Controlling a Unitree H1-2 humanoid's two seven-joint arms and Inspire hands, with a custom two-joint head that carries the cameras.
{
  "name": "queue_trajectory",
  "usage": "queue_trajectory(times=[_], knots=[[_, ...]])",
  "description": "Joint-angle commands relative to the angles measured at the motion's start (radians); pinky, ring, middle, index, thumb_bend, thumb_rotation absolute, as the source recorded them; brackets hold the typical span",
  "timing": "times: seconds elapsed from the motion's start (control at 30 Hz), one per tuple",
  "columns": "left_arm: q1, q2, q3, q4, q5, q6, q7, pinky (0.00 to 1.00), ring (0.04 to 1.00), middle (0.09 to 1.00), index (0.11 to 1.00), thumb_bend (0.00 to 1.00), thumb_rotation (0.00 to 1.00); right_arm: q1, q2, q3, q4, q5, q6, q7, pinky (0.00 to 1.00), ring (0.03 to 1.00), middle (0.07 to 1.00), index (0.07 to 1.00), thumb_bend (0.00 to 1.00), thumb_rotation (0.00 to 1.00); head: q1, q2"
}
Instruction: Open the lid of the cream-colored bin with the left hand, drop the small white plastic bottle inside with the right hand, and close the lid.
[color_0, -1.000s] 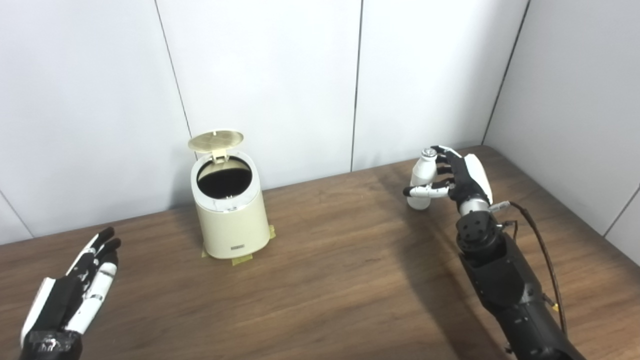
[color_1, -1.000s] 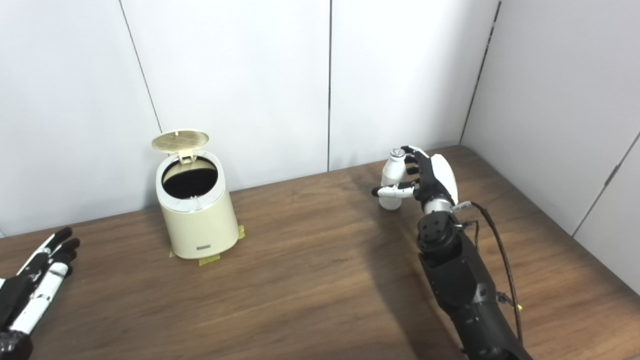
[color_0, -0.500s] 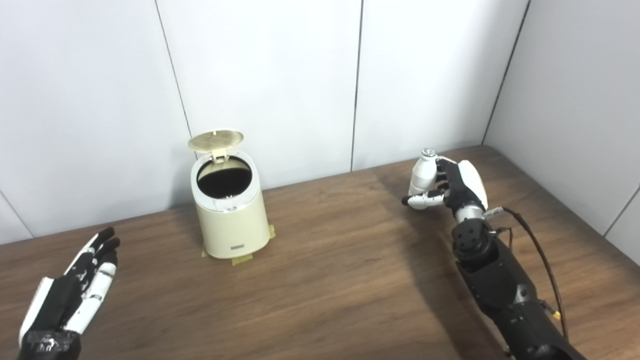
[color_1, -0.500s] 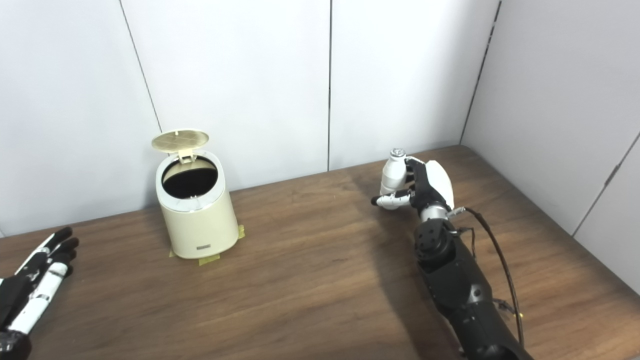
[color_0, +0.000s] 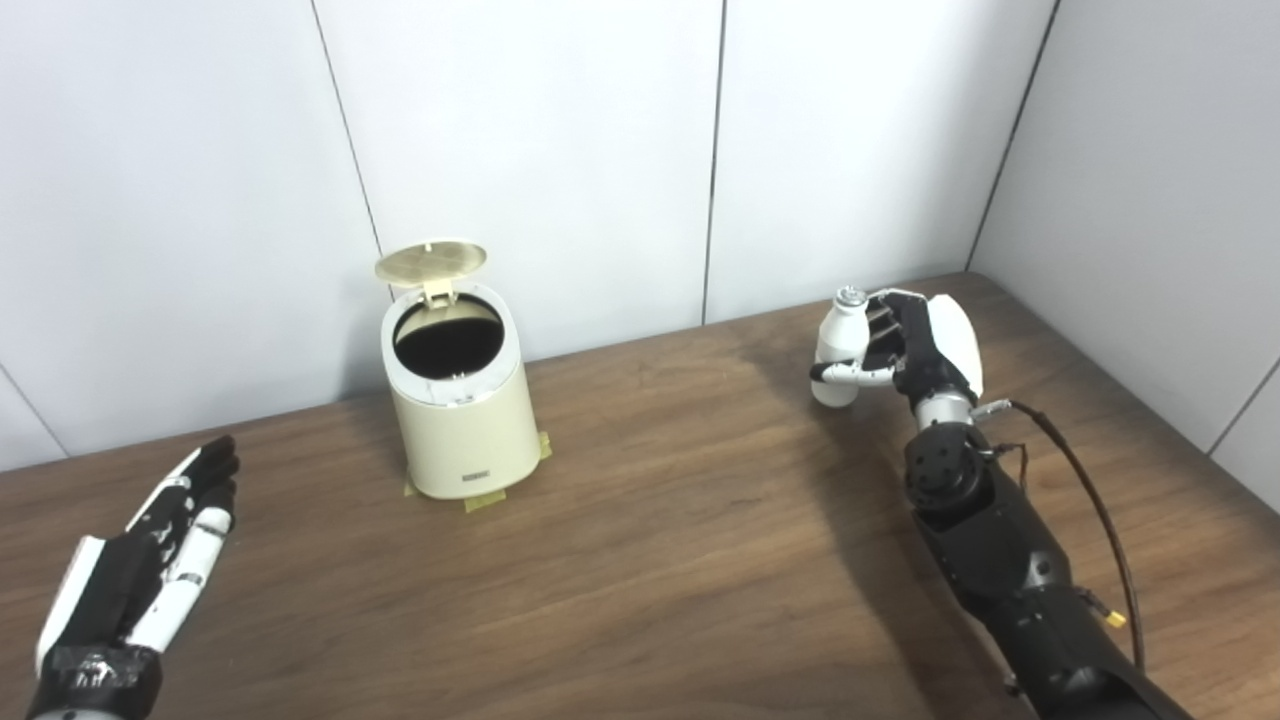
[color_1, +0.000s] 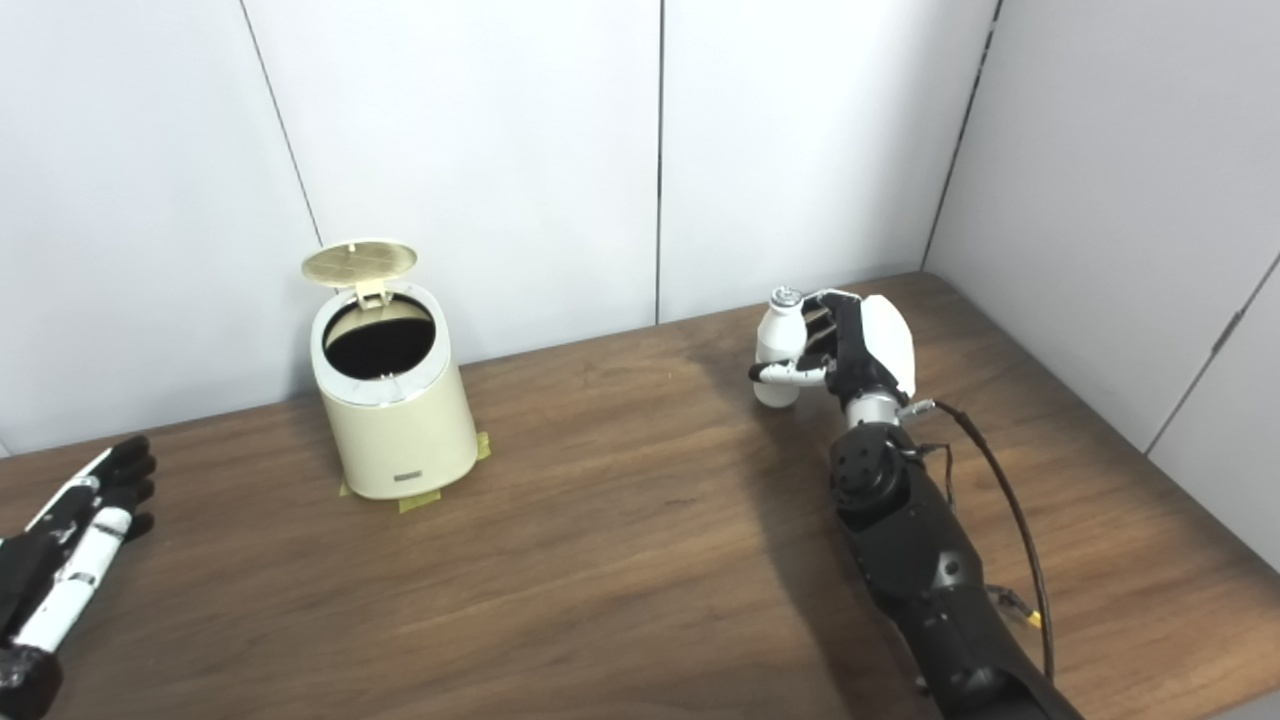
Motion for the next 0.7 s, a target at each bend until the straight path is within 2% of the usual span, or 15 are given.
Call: queue_trajectory(times=[0.0,0.17,0.27,0.43,0.67], knots=[[-0.021,0.013,0.004,-0.035,0.001,-0.002,-0.004,0.91,0.94,0.938,0.957,0.18,0.67,-0.046,-0.025,-0.006,-0.029,-0.016,-0.037,-0.029,0.44,0.43,0.453,0.547,0.52,0.0,0.0,0.0],[-0.017,0.01,-0.003,-0.034,0.015,-0.001,-0.002,0.94,0.946,0.941,0.953,0.19,0.68,-0.037,-0.028,-0.009,-0.051,-0.008,-0.057,-0.025,0.43,0.42,0.462,0.549,0.51,0.0,0.011,0.0],[-0.016,0.008,-0.009,-0.033,0.024,-0.001,0.001,0.94,0.945,0.947,0.961,0.2,0.68,-0.028,-0.021,-0.013,-0.103,-0.008,-0.048,-0.023,0.37,0.393,0.474,0.556,0.51,0.0,0.021,-0.001],[-0.013,0.002,-0.019,-0.033,0.073,-0.001,0.002,0.96,0.945,0.932,0.947,0.2,0.69,-0.005,-0.009,0.004,-0.227,-0.032,-0.049,-0.014,0.36,0.399,0.494,0.529,0.52,0.0,0.037,-0.001],[0.0,-0.013,-0.018,-0.033,0.097,-0.002,-0.005,0.97,0.948,0.932,0.939,0.25,0.72,0.009,0.008,0.055,-0.388,-0.084,-0.049,0.027,0.39,0.412,0.488,0.507,0.52,0.0,0.076,0.001]])
